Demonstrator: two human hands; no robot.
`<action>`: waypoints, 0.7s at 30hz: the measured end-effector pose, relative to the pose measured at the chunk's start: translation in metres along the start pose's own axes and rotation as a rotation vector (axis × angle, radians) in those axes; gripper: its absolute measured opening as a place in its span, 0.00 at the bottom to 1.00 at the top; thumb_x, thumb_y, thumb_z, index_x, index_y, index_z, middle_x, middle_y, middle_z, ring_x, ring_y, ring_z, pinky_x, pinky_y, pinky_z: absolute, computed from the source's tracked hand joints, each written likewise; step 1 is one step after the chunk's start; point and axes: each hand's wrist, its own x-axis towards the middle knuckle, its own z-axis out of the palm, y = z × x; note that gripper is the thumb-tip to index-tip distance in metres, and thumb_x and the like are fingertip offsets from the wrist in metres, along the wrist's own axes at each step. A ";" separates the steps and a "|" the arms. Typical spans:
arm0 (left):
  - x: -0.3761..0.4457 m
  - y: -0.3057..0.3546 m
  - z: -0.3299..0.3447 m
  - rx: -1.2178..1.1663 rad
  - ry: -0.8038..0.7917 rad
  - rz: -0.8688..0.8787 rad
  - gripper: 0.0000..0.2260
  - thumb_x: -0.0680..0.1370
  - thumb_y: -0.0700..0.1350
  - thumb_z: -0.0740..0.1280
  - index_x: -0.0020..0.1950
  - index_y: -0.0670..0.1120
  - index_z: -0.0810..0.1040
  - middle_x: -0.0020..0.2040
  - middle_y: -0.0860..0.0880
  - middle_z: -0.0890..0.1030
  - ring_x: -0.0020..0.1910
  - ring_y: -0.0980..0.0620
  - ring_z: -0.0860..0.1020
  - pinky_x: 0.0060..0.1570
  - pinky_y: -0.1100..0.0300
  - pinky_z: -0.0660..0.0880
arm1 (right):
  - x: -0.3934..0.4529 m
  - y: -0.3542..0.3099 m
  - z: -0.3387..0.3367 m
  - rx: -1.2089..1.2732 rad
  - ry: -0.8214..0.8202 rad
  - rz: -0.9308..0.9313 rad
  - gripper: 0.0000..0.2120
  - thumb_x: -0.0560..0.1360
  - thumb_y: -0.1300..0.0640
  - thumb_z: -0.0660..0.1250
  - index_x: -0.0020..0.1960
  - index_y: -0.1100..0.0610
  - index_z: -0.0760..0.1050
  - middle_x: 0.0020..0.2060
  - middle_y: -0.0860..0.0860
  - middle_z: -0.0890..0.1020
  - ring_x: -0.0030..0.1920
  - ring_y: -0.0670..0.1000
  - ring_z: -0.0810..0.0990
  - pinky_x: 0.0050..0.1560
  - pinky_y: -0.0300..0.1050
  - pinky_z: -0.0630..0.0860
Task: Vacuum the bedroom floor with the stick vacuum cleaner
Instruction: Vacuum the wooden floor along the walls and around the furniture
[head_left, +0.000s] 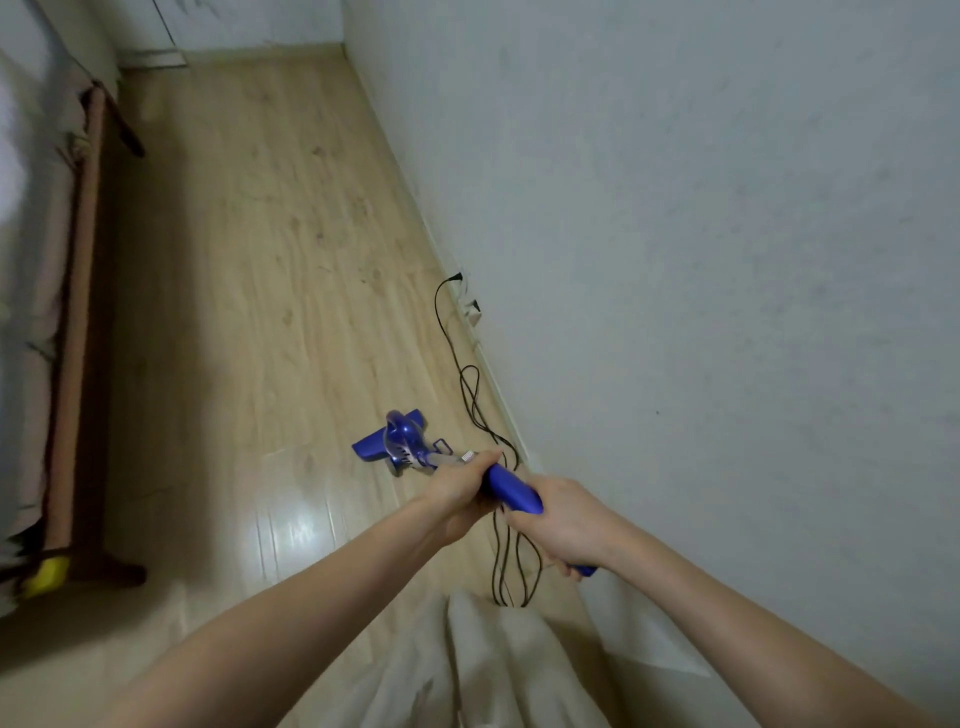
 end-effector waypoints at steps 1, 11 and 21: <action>0.003 -0.005 0.001 -0.012 -0.007 0.008 0.10 0.79 0.41 0.66 0.57 0.38 0.73 0.49 0.38 0.76 0.48 0.45 0.77 0.46 0.54 0.79 | 0.001 0.005 0.002 -0.017 0.022 -0.002 0.07 0.78 0.52 0.60 0.55 0.52 0.68 0.32 0.53 0.75 0.20 0.49 0.72 0.22 0.39 0.71; 0.066 0.018 0.004 -0.015 0.119 0.063 0.04 0.79 0.40 0.65 0.50 0.38 0.73 0.41 0.42 0.78 0.39 0.48 0.79 0.42 0.58 0.78 | 0.088 0.029 0.001 -0.207 0.223 -0.135 0.21 0.78 0.48 0.62 0.70 0.47 0.66 0.45 0.48 0.78 0.40 0.49 0.77 0.35 0.38 0.69; 0.125 0.100 -0.030 -0.004 0.284 0.155 0.04 0.80 0.40 0.64 0.48 0.41 0.72 0.40 0.43 0.78 0.38 0.48 0.78 0.41 0.57 0.77 | 0.190 -0.033 -0.014 -0.191 0.107 -0.264 0.17 0.81 0.46 0.58 0.67 0.51 0.66 0.45 0.50 0.78 0.41 0.50 0.78 0.38 0.44 0.73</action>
